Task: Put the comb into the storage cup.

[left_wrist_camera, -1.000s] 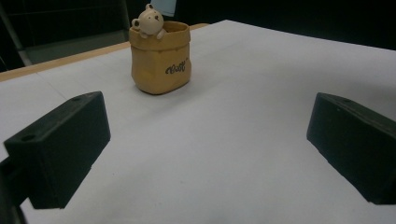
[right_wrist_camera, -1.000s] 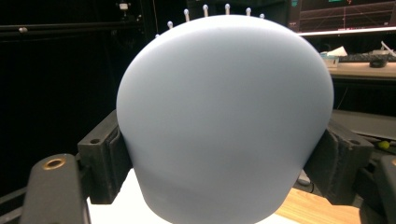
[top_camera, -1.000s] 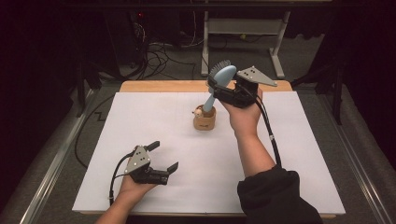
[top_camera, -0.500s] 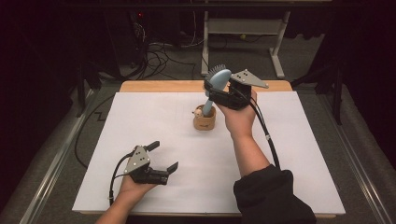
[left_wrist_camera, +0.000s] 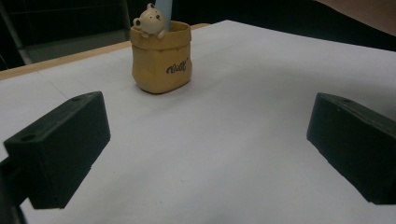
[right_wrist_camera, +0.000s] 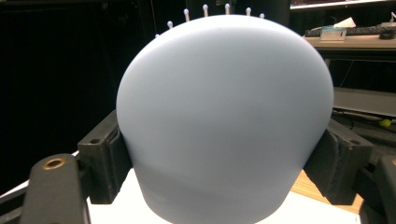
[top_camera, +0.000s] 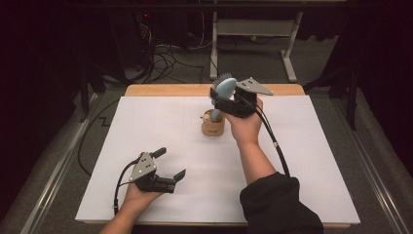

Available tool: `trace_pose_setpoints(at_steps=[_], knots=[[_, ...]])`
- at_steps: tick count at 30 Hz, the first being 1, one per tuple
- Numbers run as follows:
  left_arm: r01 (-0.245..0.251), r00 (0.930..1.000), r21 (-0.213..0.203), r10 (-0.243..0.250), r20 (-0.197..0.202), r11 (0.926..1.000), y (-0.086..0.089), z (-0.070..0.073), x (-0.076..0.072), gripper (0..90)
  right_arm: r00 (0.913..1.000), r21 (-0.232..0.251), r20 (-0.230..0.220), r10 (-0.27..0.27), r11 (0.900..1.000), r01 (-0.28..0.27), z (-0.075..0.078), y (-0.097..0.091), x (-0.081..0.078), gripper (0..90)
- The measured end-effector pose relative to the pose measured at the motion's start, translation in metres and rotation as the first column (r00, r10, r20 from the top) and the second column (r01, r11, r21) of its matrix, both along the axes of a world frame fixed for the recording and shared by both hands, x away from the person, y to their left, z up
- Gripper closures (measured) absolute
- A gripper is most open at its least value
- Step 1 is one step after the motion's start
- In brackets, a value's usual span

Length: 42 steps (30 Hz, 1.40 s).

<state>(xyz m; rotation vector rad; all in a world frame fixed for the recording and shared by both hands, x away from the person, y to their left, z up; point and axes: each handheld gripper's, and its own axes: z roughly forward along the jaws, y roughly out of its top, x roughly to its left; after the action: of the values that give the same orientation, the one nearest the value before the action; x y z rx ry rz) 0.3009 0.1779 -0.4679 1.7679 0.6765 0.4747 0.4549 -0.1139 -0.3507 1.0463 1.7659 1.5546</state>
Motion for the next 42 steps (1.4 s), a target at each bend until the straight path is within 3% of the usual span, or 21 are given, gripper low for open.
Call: trace_pose_setpoints(at_steps=[42], knots=[[0.005,0.9999,-0.003,-0.005,-0.013,1.0,-0.001,-0.002,0.0,0.2,0.9991,-0.018,-0.042,0.011,0.9998,-0.012,-0.021,0.012,0.012,20.1]])
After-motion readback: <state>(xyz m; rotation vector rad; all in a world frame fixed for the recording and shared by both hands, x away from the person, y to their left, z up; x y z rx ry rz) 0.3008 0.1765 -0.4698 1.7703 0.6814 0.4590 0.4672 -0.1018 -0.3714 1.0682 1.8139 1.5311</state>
